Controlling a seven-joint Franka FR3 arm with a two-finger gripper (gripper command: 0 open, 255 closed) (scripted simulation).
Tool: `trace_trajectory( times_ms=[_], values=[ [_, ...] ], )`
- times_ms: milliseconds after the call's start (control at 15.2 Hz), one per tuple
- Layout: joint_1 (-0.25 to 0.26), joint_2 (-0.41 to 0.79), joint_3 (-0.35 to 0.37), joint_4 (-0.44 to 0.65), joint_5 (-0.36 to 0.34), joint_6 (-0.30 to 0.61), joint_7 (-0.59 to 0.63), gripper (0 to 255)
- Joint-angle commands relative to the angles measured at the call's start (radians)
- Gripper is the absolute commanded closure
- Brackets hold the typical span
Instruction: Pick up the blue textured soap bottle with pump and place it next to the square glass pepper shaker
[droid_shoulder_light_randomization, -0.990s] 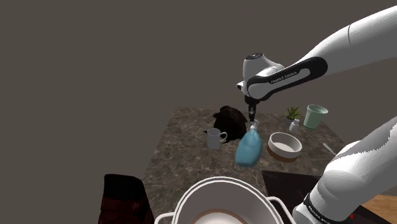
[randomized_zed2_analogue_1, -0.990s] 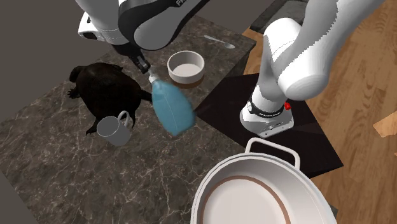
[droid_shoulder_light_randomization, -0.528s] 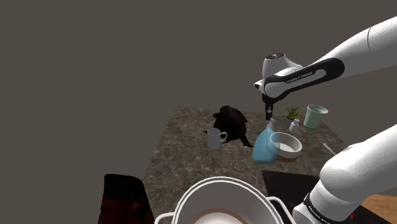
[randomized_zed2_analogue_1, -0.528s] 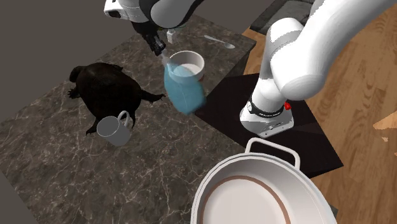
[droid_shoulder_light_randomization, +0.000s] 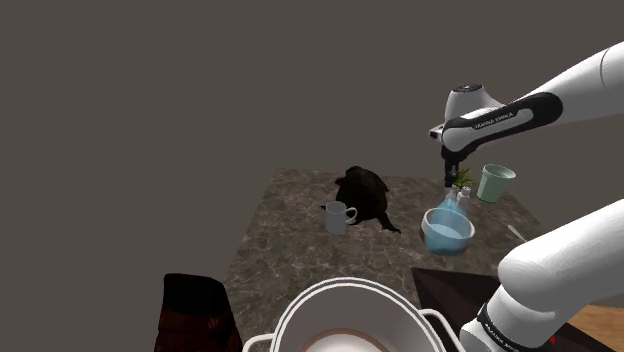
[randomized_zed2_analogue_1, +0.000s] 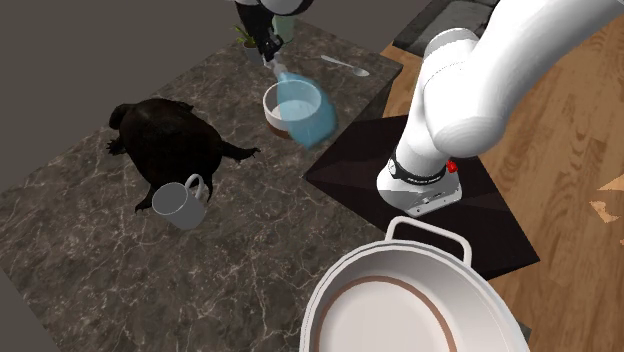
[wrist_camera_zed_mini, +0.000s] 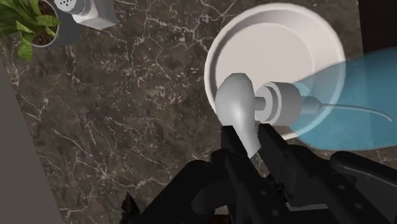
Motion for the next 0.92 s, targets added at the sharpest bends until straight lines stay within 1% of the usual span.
trace_trajectory(
  times_ms=[0,264,462,660,858],
  values=[
    [-0.024,-0.002,-0.039,0.003,-0.015,0.012,-0.053,255],
    [-0.064,0.025,-0.124,0.032,-0.030,0.044,-0.162,255],
    [-0.086,0.058,-0.190,0.065,-0.028,0.069,-0.249,255],
    [-0.099,0.102,-0.257,0.109,-0.010,0.095,-0.342,255],
    [-0.105,0.158,-0.326,0.161,0.028,0.121,-0.444,255]
  ],
)
